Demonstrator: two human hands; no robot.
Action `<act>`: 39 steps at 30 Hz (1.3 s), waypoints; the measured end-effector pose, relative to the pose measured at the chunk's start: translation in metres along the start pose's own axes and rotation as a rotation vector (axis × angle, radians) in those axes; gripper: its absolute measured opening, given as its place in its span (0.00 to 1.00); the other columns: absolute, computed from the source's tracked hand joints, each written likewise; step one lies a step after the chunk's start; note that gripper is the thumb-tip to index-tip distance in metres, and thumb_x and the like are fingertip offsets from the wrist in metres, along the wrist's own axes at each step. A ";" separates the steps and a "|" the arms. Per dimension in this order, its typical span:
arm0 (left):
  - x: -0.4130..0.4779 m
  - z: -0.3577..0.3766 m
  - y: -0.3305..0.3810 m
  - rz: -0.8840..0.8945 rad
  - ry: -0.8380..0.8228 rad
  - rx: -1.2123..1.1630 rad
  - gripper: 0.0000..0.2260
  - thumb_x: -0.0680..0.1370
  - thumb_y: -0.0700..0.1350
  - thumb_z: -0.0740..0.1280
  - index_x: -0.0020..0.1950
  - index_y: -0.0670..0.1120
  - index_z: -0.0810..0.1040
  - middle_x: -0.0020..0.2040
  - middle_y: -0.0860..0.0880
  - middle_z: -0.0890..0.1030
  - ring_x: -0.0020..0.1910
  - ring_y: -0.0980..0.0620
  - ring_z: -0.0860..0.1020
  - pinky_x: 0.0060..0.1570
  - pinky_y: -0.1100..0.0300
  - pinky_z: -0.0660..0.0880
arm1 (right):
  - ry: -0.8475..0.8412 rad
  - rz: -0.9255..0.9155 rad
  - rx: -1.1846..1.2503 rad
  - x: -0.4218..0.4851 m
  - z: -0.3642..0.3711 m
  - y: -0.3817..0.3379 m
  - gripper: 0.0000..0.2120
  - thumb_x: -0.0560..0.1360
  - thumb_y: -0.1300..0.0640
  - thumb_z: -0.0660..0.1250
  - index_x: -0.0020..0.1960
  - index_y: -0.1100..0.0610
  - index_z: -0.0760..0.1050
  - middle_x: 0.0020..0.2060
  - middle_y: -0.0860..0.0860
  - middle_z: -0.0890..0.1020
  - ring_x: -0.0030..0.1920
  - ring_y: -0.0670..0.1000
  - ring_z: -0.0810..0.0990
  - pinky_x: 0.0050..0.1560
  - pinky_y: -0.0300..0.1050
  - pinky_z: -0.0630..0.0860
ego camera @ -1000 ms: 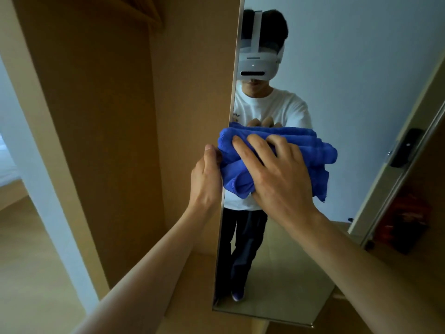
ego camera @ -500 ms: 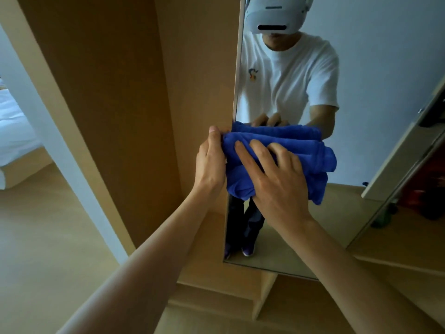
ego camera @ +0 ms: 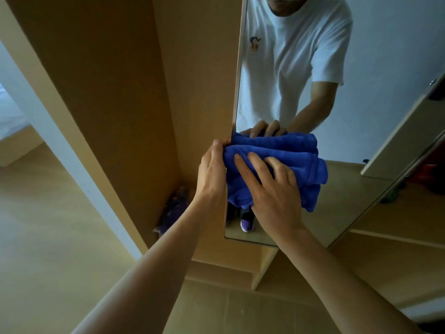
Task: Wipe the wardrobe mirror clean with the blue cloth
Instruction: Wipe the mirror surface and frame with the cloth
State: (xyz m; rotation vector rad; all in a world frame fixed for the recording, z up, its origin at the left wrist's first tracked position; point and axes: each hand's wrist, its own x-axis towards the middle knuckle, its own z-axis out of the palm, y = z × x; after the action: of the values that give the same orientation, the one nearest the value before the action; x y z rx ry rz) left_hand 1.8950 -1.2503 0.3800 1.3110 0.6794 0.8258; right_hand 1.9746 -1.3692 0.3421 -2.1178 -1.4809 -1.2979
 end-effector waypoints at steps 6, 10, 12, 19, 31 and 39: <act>0.007 -0.012 -0.037 -0.024 -0.065 0.003 0.20 0.86 0.57 0.52 0.51 0.53 0.83 0.48 0.56 0.87 0.50 0.61 0.83 0.45 0.69 0.77 | 0.027 0.020 -0.007 -0.020 0.019 -0.007 0.27 0.80 0.54 0.68 0.77 0.51 0.67 0.68 0.52 0.76 0.62 0.57 0.72 0.62 0.53 0.68; 0.009 -0.019 -0.066 -0.048 -0.114 0.024 0.21 0.86 0.56 0.52 0.47 0.59 0.84 0.48 0.60 0.86 0.51 0.64 0.82 0.45 0.71 0.76 | 0.010 0.033 0.014 -0.039 0.033 -0.014 0.30 0.78 0.53 0.72 0.77 0.50 0.66 0.69 0.51 0.74 0.62 0.57 0.71 0.62 0.53 0.68; 0.011 -0.022 -0.080 -0.059 -0.123 0.029 0.22 0.86 0.56 0.51 0.48 0.58 0.84 0.49 0.58 0.86 0.52 0.63 0.82 0.48 0.69 0.76 | 0.010 0.035 0.015 -0.052 0.041 -0.018 0.30 0.78 0.55 0.71 0.78 0.50 0.66 0.69 0.51 0.75 0.62 0.56 0.72 0.62 0.53 0.69; 0.009 -0.032 -0.134 -0.079 -0.156 0.081 0.24 0.84 0.60 0.50 0.60 0.50 0.82 0.57 0.51 0.85 0.60 0.55 0.81 0.67 0.48 0.74 | -0.018 0.051 0.031 -0.099 0.071 -0.034 0.27 0.79 0.54 0.71 0.76 0.49 0.69 0.67 0.50 0.78 0.62 0.55 0.72 0.63 0.52 0.70; 0.009 -0.041 -0.202 -0.162 -0.107 0.069 0.17 0.82 0.59 0.54 0.49 0.63 0.83 0.52 0.58 0.86 0.55 0.61 0.82 0.57 0.60 0.75 | -0.047 0.087 0.047 -0.153 0.115 -0.063 0.26 0.79 0.53 0.70 0.76 0.48 0.69 0.67 0.49 0.78 0.60 0.55 0.73 0.61 0.52 0.71; 0.009 -0.046 -0.240 -0.149 -0.083 0.147 0.18 0.86 0.55 0.51 0.56 0.59 0.81 0.55 0.57 0.84 0.56 0.62 0.80 0.60 0.60 0.75 | -0.208 0.091 0.088 -0.191 0.139 -0.080 0.28 0.77 0.56 0.71 0.76 0.50 0.68 0.68 0.51 0.77 0.62 0.56 0.71 0.62 0.52 0.68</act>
State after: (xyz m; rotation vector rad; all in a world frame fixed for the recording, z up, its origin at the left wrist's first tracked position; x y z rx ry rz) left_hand 1.8950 -1.2324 0.1361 1.4004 0.7736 0.6069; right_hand 1.9622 -1.3654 0.0930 -2.2904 -1.4696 -0.9882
